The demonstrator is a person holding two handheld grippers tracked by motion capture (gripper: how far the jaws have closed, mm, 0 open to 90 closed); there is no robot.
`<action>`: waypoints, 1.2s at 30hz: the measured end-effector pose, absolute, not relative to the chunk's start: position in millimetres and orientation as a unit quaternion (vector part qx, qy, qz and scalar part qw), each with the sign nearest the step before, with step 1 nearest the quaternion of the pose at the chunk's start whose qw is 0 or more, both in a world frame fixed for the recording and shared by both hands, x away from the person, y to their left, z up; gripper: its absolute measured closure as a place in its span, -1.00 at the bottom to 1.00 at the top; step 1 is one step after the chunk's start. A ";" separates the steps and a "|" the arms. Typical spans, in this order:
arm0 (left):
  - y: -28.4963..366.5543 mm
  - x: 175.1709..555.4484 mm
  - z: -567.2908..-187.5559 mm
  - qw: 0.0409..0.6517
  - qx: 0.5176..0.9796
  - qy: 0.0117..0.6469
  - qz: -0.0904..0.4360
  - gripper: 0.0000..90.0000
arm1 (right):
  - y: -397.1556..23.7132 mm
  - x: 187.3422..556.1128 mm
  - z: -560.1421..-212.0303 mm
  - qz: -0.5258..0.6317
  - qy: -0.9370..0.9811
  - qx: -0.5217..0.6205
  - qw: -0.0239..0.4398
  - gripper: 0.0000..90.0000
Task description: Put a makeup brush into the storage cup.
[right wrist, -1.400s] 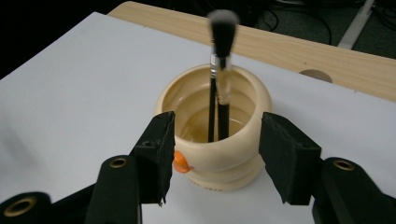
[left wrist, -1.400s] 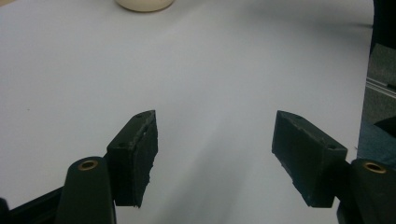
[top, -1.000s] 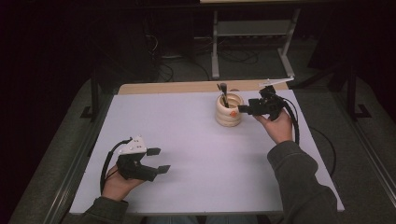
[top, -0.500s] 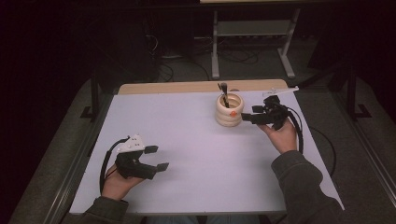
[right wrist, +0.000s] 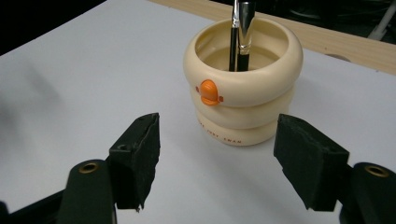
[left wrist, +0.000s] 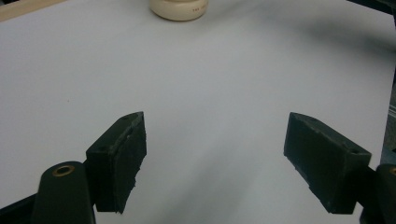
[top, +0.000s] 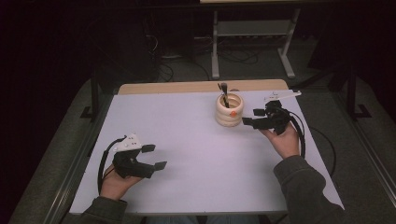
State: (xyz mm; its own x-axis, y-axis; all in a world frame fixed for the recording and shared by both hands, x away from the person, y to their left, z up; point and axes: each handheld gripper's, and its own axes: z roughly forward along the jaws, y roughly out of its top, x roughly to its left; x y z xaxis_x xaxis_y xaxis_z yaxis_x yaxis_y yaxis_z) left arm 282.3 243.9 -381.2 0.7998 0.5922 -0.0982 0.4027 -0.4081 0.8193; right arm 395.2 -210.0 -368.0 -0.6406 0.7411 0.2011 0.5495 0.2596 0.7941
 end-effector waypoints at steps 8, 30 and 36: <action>244.8 283.3 -382.2 0.454 0.832 0.301 0.105 -0.56 | -212.4 387.8 -372.4 0.450 0.789 0.404 0.109 -0.34; 247.5 283.9 -384.3 0.452 0.829 0.313 0.105 -0.57 | -215.1 371.6 -377.8 0.451 0.793 0.397 0.106 -0.36; 248.5 284.1 -383.8 0.450 0.830 0.310 0.107 -0.57 | -214.1 366.9 -375.8 0.452 0.793 0.394 0.108 -0.35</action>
